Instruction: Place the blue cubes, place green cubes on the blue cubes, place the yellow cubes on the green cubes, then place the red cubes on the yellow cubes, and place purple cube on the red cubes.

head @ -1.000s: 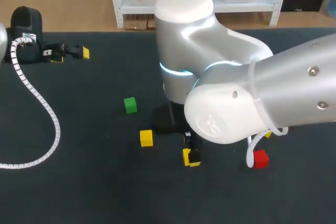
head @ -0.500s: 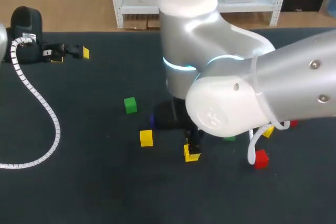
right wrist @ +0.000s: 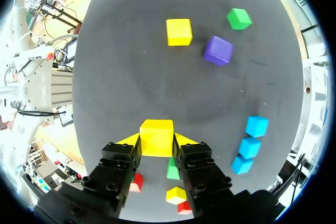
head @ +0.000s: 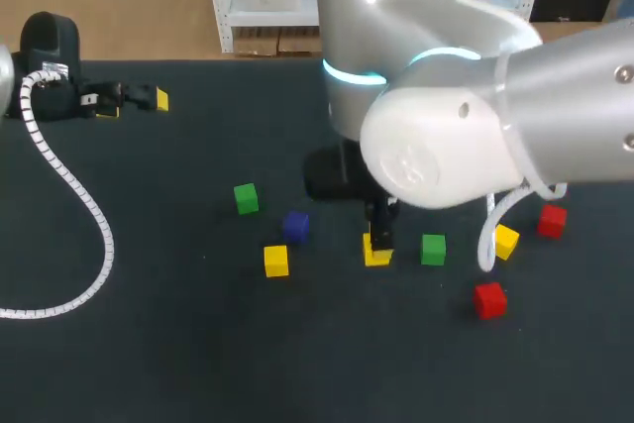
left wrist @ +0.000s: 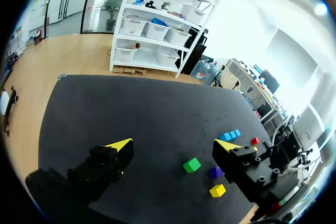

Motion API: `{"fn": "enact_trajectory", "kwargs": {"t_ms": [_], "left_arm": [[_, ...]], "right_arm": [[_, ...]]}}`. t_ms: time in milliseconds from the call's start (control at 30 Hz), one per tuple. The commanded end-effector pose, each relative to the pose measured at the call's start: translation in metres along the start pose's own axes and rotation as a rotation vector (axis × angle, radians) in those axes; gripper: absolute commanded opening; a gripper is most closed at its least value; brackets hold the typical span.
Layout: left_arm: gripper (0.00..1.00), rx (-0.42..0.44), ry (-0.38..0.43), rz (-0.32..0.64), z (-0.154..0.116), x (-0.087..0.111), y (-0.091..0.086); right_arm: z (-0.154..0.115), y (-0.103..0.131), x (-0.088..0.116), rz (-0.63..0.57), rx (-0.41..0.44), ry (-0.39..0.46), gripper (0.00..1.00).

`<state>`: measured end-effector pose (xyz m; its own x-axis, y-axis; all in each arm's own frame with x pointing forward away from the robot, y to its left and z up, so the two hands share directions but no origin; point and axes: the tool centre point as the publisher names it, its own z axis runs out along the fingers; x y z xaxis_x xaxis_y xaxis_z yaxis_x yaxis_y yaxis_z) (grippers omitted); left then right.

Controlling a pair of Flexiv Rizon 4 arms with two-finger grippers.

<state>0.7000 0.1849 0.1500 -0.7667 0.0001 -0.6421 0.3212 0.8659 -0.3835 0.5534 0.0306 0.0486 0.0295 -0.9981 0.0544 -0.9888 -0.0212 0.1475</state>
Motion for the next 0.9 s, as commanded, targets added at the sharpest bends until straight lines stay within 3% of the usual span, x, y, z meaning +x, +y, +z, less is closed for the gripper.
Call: {"fn": "enact_trajectory", "kwargs": {"t_ms": [33,367,633,900], "left_arm": [[1.00,0.000,0.000,0.000,0.000,0.000,0.000],[1.00,0.000,0.000,0.000,0.000,0.000,0.000],[1.00,0.000,0.000,0.000,0.000,0.000,0.000],[1.00,0.000,0.000,0.000,0.000,0.000,0.000]], "right_arm": [[-0.011,-0.006,0.003,0.001,-0.002,-0.007,0.00],[-0.014,-0.006,-0.002,-0.005,0.009,-0.011,0.00],[0.022,-0.005,-0.026,-0.088,-0.076,-0.019,0.00],[0.031,-0.001,-0.027,-0.081,-0.086,-0.021,0.00]]}}
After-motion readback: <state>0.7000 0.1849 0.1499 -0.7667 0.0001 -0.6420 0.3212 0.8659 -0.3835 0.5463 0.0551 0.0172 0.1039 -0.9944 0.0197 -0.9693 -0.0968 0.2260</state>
